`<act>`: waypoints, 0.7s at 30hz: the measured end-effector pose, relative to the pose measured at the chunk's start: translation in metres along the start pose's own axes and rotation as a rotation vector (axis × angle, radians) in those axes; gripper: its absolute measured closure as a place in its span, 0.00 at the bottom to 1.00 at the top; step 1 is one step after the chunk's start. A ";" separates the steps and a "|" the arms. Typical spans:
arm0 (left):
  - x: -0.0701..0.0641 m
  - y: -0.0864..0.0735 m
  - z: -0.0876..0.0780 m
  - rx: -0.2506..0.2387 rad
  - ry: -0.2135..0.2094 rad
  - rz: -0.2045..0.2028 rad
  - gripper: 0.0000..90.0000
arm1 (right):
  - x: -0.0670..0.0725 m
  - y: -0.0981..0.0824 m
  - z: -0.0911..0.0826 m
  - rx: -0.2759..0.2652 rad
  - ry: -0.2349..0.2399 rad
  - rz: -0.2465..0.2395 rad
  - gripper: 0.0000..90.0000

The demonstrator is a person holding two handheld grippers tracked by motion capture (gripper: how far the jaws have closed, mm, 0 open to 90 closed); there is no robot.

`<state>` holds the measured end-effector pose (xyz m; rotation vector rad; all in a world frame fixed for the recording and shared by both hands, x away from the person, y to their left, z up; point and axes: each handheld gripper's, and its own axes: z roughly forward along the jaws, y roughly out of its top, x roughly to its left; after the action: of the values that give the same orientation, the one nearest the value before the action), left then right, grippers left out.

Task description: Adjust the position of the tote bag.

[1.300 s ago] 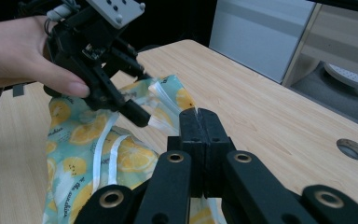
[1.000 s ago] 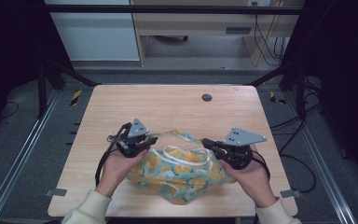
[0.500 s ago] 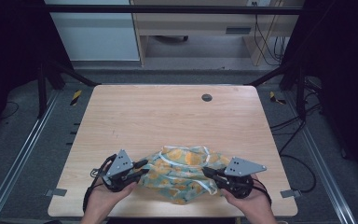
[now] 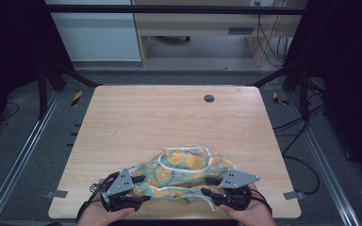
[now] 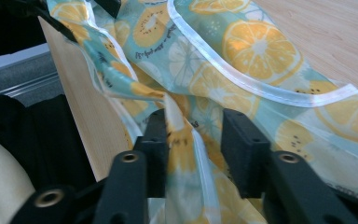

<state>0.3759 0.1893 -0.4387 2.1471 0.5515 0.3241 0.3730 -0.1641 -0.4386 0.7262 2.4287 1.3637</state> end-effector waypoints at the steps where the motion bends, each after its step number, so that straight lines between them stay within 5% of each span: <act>1: -0.001 0.001 0.001 -0.002 0.001 0.000 0.39 | 0.001 0.001 0.000 0.007 -0.003 0.000 0.56; 11: 0.003 0.002 -0.003 -0.032 -0.015 -0.034 0.32 | 0.011 0.019 -0.014 -0.002 -0.002 -0.003 0.23; 21: 0.004 0.004 -0.002 -0.048 -0.006 -0.054 0.30 | 0.013 0.037 -0.034 -0.059 0.021 -0.011 0.22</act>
<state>0.3793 0.1906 -0.4338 2.0822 0.5910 0.2979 0.3580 -0.1654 -0.3894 0.6861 2.3940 1.4389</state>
